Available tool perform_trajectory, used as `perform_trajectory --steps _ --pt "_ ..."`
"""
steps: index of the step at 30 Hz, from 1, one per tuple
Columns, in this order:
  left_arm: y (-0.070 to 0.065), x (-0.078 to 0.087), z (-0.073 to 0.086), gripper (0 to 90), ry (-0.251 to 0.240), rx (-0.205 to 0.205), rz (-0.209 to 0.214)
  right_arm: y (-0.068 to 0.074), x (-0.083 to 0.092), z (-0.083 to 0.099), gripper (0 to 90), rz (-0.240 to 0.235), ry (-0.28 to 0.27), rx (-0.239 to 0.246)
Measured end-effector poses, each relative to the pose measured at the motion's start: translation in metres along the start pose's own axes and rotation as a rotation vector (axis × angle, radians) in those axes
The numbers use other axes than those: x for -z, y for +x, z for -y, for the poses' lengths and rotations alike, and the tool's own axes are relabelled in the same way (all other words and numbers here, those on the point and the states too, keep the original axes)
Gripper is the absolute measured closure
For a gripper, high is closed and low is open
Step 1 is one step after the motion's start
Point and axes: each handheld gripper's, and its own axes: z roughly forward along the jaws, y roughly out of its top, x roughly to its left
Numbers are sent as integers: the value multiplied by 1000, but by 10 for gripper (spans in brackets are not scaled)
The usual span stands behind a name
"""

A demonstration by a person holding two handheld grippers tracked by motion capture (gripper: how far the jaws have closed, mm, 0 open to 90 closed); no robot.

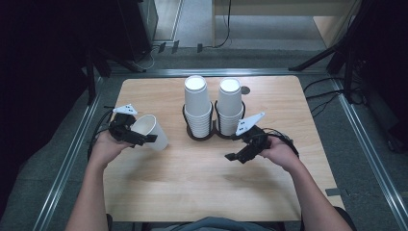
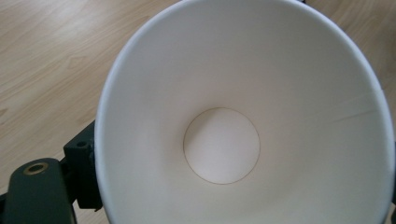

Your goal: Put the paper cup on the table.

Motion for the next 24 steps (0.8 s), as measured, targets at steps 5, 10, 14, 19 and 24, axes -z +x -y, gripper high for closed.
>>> perform_trajectory --steps 5,10,14,19,24 --pt "10 0 -1 110 9 16 -53 4 -1 3 213 -1 6 1" --pt "20 -3 -2 106 41 44 -116 5 1 6 213 3 7 -4" --pt "28 -4 -3 104 52 63 -153 7 2 9 213 8 9 -8" --pt "35 -8 -4 99 74 69 -206 9 3 13 213 25 10 -16" --pt "38 -12 -5 91 93 54 -241 10 6 16 213 29 6 -21"
